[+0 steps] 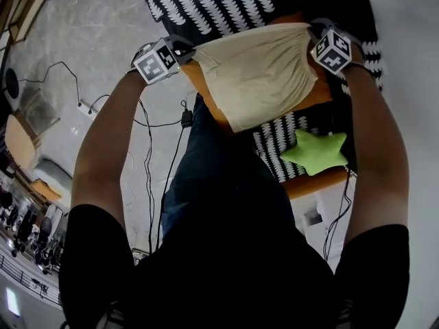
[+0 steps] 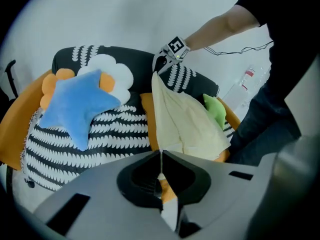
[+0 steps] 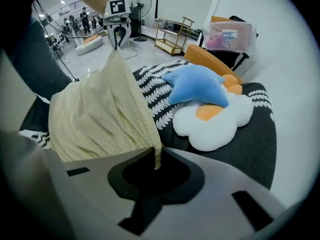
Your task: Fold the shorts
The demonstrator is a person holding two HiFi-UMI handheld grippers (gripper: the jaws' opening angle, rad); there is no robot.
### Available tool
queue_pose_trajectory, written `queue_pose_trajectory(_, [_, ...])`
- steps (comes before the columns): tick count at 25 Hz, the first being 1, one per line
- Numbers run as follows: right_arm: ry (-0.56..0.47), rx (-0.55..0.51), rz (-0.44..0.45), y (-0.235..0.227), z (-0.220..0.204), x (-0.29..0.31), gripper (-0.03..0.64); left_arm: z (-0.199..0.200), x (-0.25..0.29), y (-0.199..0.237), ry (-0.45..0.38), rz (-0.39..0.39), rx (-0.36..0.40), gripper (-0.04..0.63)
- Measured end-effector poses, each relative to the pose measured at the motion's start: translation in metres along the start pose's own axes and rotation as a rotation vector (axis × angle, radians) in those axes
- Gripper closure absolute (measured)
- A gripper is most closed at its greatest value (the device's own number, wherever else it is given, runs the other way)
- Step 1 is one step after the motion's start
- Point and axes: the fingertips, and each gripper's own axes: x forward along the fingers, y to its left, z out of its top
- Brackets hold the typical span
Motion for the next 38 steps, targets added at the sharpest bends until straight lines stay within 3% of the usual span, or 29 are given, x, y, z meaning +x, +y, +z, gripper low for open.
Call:
queue_pose_trajectory(12, [-0.019, -0.003, -0.015, 0.035, -0.010, -0.016, 0.575, 0.001, -0.009, -0.089, -0.082, -0.097, 0.023, 0.568])
queue_pose_trajectory(21, [0.018, 0.005, 0.003, 0.060, -0.037, -0.027, 0.572, 0.019, 0.003, -0.154, -0.083, -0.181, 0.054, 0.569])
queue_pose_trajectory(38, [0.080, -0.031, -0.027, 0.114, -0.099, 0.023, 0.563, 0.010, 0.098, -0.240, -0.050, -0.251, 0.077, 0.568])
